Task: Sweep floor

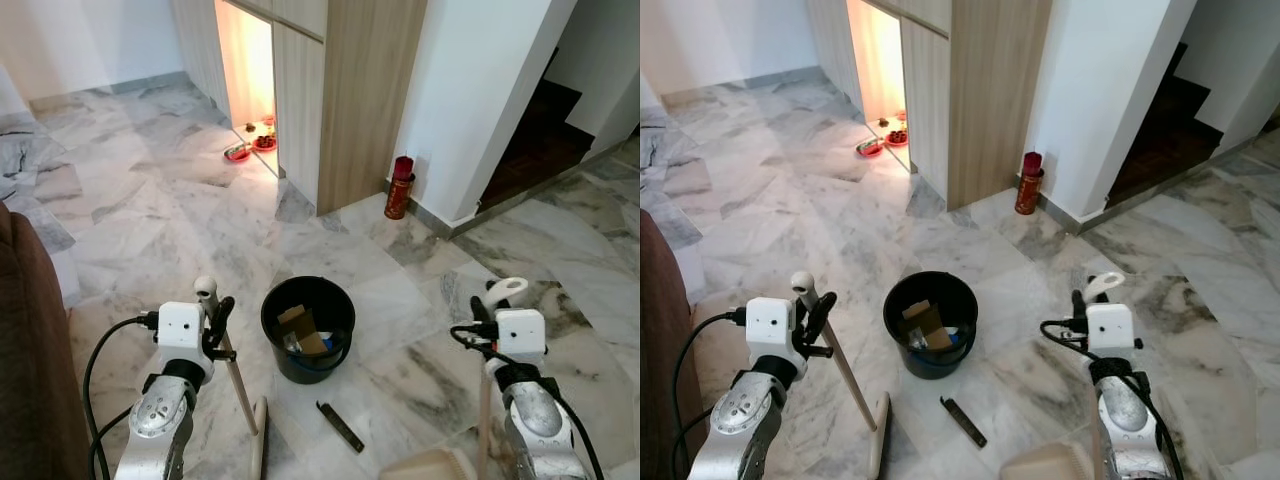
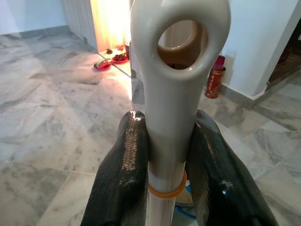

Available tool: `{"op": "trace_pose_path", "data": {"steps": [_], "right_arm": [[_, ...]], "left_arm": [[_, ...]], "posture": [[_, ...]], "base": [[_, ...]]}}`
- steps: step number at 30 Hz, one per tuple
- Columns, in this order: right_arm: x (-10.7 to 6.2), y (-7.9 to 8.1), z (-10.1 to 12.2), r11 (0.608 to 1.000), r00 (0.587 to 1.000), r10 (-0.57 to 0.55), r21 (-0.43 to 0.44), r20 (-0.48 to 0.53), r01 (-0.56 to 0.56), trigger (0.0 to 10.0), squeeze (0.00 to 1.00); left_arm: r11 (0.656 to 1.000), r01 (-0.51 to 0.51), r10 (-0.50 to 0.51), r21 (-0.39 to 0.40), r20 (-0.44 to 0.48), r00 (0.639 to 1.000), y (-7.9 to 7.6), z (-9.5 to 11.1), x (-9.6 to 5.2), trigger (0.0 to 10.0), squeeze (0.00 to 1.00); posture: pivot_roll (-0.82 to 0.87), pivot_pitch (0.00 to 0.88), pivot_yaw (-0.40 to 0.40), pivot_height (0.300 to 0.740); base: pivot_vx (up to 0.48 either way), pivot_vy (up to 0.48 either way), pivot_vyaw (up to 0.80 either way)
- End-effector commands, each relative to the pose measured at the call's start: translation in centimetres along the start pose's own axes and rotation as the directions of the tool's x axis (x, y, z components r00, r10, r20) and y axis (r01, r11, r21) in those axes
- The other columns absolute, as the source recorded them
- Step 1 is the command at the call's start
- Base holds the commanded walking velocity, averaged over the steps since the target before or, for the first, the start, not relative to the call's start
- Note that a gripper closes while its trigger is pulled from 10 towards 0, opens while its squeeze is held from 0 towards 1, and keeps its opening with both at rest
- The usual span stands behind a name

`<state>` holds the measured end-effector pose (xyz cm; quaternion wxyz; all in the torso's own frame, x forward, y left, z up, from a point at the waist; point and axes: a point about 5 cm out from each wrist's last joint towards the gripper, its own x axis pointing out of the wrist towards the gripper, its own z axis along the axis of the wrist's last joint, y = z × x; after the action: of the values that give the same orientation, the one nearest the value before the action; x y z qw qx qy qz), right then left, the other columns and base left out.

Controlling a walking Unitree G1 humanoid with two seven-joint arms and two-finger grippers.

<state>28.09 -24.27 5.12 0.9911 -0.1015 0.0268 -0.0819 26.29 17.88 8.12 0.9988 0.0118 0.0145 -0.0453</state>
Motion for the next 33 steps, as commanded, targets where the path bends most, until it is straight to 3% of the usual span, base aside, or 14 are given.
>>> {"op": "trace_pose_path", "data": {"steps": [1,5,8,15,19,33], "right_arm": [[0.6,-1.0,0.5,0.998,0.998,-0.057,0.002,0.008,0.057,10.0,0.00],[1.3,-1.6,0.8,0.987,0.988,-0.155,0.036,0.008,0.155,10.0,0.00],[1.5,-1.6,1.0,0.986,0.986,-0.166,0.031,0.020,0.165,10.0,0.00],[2.3,-1.4,2.0,0.978,0.975,-0.207,-0.002,0.081,0.208,10.0,0.00],[2.5,-1.3,2.2,0.975,0.971,-0.221,0.020,0.087,0.220,10.0,0.00],[2.4,-0.1,1.9,0.973,0.967,-0.231,0.021,0.103,0.230,10.0,0.00]], "left_arm": [[1.000,0.009,-0.009,0.000,0.037,0.999,0.0,1.0,0.4,10.0,0.00],[1.000,0.027,-0.027,-0.011,0.036,0.999,-0.2,1.2,0.5,10.0,0.00],[0.999,0.033,-0.033,-0.014,0.031,0.999,-0.3,1.2,0.5,10.0,0.00],[0.993,0.057,-0.056,-0.101,0.012,0.998,-0.3,1.2,0.7,10.0,0.00],[0.983,0.056,-0.056,-0.174,0.008,0.998,0.1,1.4,1.0,10.0,0.00],[0.976,0.116,-0.114,-0.185,0.022,0.993,0.0,3.0,0.8,10.0,0.00]], "posture": [[0.04,0.000,-0.028,0.740],[0.05,0.000,-0.023,0.740],[0.05,0.000,-0.023,0.740],[0.06,0.000,-0.013,0.740],[0.07,0.000,-0.004,0.740],[0.12,0.000,0.029,0.740]], "base": [[0.000,0.000,0.00],[0.000,0.000,0.00],[0.000,0.000,0.00],[0.000,0.000,0.00],[0.000,0.000,0.00],[0.000,0.000,0.00]]}}
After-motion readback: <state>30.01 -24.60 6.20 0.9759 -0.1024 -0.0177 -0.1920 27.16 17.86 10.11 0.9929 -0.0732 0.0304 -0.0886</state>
